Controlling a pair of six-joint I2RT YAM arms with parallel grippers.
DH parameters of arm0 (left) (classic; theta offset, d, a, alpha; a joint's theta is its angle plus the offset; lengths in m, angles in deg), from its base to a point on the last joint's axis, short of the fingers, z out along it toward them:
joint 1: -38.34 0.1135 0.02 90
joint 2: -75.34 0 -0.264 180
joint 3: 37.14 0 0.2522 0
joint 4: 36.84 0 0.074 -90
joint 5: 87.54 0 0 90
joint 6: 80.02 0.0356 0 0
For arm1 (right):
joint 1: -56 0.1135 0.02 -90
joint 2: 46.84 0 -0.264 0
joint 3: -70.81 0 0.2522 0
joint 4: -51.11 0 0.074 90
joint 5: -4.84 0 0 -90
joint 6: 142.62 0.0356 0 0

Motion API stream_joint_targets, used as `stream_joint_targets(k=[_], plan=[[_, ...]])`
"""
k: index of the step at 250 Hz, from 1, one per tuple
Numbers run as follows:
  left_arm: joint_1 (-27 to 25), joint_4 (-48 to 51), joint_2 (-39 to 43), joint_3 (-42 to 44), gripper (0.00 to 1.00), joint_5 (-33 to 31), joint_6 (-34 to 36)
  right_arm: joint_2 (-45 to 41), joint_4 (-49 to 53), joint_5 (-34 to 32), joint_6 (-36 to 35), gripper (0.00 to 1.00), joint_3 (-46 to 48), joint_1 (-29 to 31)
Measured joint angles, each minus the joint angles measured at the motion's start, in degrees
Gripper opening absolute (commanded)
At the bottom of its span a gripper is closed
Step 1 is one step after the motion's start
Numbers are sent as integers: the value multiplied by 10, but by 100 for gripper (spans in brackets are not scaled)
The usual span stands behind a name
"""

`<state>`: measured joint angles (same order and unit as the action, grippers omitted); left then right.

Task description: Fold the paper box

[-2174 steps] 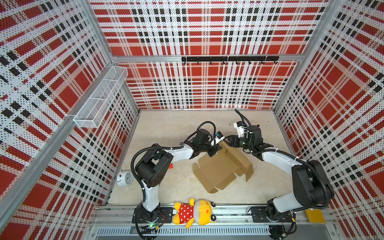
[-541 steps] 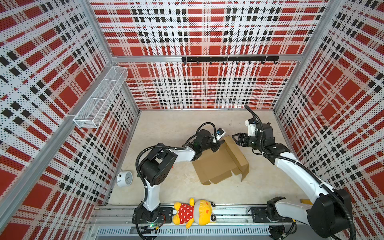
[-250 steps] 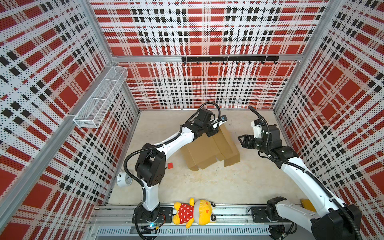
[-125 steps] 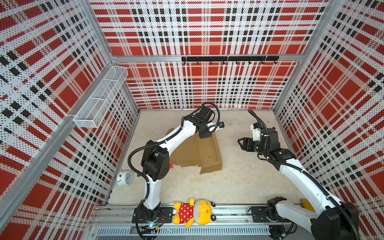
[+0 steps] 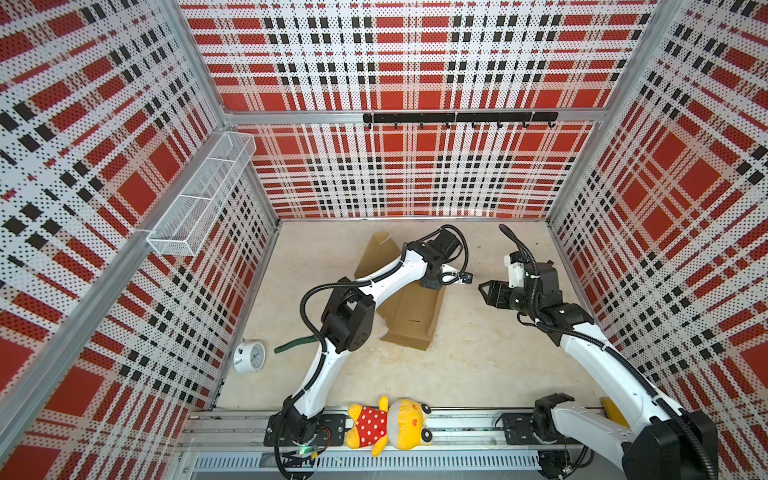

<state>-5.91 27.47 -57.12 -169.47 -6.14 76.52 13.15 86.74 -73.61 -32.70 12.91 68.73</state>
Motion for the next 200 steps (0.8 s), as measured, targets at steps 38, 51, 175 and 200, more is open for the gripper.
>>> stream_joint_targets(k=[38,51,175,200], plan=[[-15,0,-12,0,37,-9,11,-31,17,3,-3,69,7,-26],[-19,-4,-10,0,39,-10,13,-40,24,6,-4,69,7,-37],[-62,-16,123,30,56,-4,-72,-17,28,43,-27,68,6,-76],[-69,-12,150,12,67,-1,-112,-13,29,45,-40,69,1,-76]])
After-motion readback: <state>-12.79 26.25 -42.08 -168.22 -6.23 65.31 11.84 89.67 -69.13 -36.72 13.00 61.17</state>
